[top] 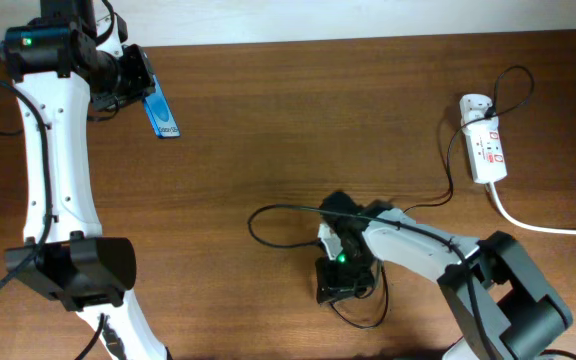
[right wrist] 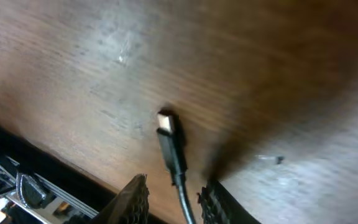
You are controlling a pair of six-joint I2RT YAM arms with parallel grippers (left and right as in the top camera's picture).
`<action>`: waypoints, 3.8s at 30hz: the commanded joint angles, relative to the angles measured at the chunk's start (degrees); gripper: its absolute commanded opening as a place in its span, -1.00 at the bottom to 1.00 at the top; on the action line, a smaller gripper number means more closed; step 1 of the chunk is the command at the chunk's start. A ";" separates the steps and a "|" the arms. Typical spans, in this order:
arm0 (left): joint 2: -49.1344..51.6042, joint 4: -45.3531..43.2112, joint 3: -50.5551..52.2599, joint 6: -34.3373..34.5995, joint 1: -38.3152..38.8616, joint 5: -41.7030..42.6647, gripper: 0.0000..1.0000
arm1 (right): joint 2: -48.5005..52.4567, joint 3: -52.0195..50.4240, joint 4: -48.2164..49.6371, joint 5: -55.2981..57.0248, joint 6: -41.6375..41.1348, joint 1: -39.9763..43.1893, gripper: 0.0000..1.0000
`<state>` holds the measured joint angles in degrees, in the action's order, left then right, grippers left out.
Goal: Plug charger to phone and switch on socket
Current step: 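Grasp the black cable near its USB-C plug with the right gripper, then raise the phone upright with the left gripper and bring plug toward it, then align the USB-C plug with the phone's bottom port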
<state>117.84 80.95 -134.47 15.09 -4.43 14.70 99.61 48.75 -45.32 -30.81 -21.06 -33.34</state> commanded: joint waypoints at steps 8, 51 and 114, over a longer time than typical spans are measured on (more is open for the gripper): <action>-2.14 -0.35 -0.68 0.72 -0.28 0.28 -1.00 | 1.16 0.00 0.20 0.57 2.47 1.49 -0.49; -2.14 -5.62 -0.68 -6.67 -0.28 25.40 -1.00 | -2.21 11.15 -3.98 -1.90 3.87 6.03 -0.92; -2.14 -5.22 -0.63 -18.69 5.57 67.58 -1.00 | -10.12 21.57 53.31 -37.03 -22.60 10.16 -0.92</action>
<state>117.84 75.83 -134.47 -2.44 1.17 80.53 90.06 69.49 7.75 -68.82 -43.35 -22.87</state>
